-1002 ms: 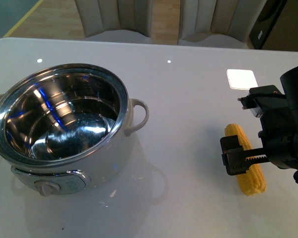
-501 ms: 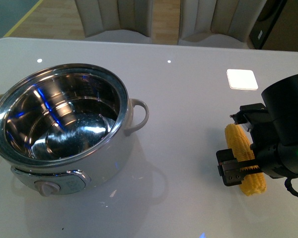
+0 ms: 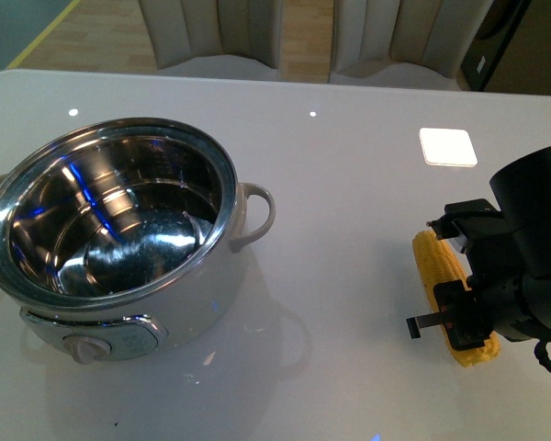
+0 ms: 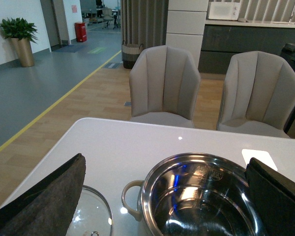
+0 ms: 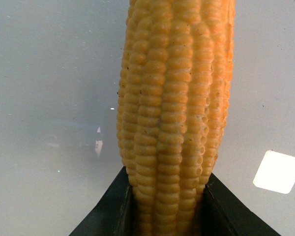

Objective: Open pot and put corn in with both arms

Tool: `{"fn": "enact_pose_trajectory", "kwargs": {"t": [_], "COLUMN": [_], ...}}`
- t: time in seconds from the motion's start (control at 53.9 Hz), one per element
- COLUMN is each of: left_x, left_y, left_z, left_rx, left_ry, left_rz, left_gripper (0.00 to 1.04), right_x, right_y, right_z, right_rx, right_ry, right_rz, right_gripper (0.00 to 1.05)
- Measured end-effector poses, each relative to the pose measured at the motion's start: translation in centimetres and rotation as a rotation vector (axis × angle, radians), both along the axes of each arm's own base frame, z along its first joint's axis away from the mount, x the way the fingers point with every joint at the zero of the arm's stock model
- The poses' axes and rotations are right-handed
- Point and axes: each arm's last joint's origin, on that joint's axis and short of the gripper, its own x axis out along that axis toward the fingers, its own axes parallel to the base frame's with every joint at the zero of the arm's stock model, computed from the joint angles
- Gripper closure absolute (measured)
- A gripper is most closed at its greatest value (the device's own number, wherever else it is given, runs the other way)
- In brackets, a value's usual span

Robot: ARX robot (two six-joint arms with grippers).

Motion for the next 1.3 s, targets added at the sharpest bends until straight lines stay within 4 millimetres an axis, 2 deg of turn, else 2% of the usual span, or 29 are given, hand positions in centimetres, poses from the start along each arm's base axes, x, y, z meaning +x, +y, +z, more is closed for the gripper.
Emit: {"fn": "enact_pose_trajectory", "kwargs": {"t": [0.074,0.315,0.464,0.965,1.132,1.299], "left_x": [0.0,0.0,0.0,0.0,0.0,0.0], "left_y": [0.0,0.0,0.0,0.0,0.0,0.0], "left_z": [0.0,0.0,0.0,0.0,0.0,0.0], "left_rx": [0.000,0.000,0.000,0.000,0.000,0.000], "left_ry": [0.000,0.000,0.000,0.000,0.000,0.000], "left_rz": [0.000,0.000,0.000,0.000,0.000,0.000], "left_gripper": [0.07,0.07,0.07,0.07,0.07,0.07], "right_x": [-0.2,-0.3,-0.5,1.3,1.8,2.5], "right_y": [0.0,0.3,1.5,10.1,13.0,16.1], "right_z": [1.5,6.0,9.3,16.8,17.7,16.5], "right_rx": [0.054,0.200,0.294,0.566,0.623,0.645], "right_ry": [-0.038,-0.137,-0.180,-0.189,-0.166,-0.092], "right_rz": [-0.006,-0.029,-0.014,0.120,0.156,0.173], "right_gripper": [0.82,0.83,0.84,0.86,0.87,0.87]}}
